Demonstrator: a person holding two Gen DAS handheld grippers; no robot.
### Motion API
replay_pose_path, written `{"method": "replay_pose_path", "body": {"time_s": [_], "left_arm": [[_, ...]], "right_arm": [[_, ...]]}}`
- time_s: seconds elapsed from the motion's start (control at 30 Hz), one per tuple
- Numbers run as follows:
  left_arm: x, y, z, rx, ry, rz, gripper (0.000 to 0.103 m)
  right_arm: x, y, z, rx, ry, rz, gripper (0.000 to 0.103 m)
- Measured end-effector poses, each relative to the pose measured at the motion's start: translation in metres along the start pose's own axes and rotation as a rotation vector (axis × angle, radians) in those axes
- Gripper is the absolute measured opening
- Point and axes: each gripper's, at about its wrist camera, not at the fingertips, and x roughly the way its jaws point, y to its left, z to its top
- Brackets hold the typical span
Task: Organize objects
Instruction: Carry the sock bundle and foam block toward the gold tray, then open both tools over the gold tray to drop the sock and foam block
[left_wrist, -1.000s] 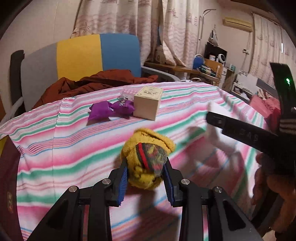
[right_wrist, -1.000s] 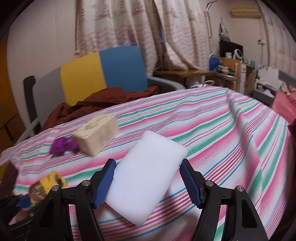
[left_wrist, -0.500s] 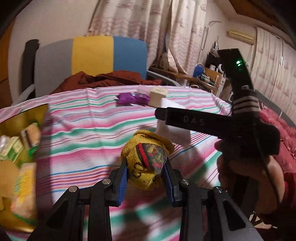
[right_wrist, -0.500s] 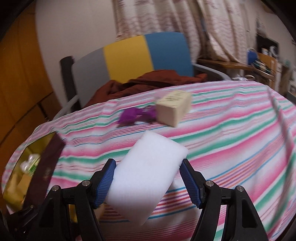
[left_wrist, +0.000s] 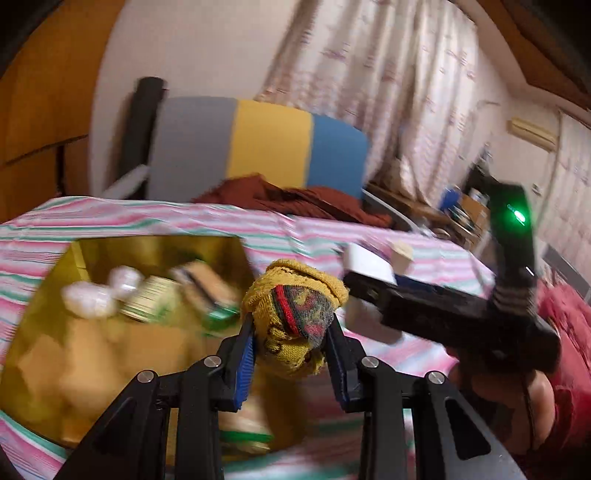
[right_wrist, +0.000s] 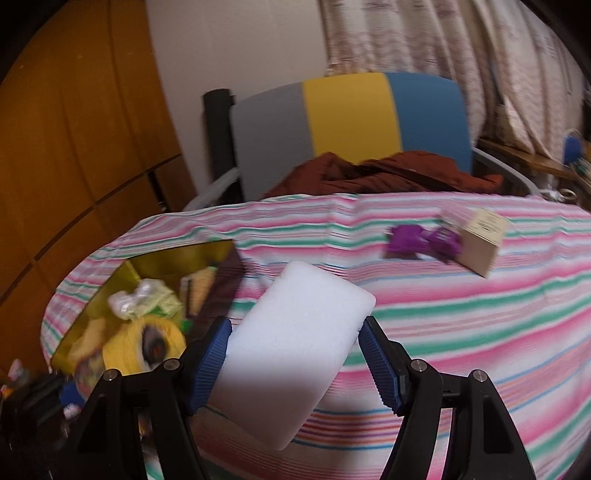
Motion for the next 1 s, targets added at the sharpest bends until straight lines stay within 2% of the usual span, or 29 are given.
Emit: {"method": "replay_pose_path", "body": {"time_s": [0.2,0.33,0.43,0.53,0.57,0.7,0.9,1.0], "left_arm": [[-0.009,0.081,0.017,-0.148,-0.013,0.122,0.035],[-0.008,0.125,0.019,-0.200,0.016,0.195,0.035],[-0.005,0.150,0.017,-0.251,0.037,0.217,0.035],[-0.001,0.166,0.017,-0.300,0.054,0.221,0.035],[-0.001,0.171,0.017,-0.310,0.059,0.226,0.035],[0.003,0.180,0.017,-0.313,0.068,0.246,0.035],[0.011,0.184,0.028,-0.325,0.075,0.259,0.035],[0.015,0.183,0.038,-0.327,0.071,0.262,0.045]], "right_arm": [[0.026,0.060,0.016,-0.109,0.019,0.060,0.073],[0.049,0.090,0.024,-0.152,0.051,0.087,0.074],[0.069,0.109,0.028,-0.188,0.068,0.080,0.078],[0.088,0.115,0.030,-0.187,0.101,0.077,0.090],[0.091,0.116,0.030,-0.177,0.107,0.070,0.091],[0.082,0.110,0.029,-0.081,0.094,0.100,0.102],[0.061,0.099,0.017,-0.034,0.084,0.114,0.103],[0.055,0.092,0.011,0.000,0.084,0.120,0.103]]}}
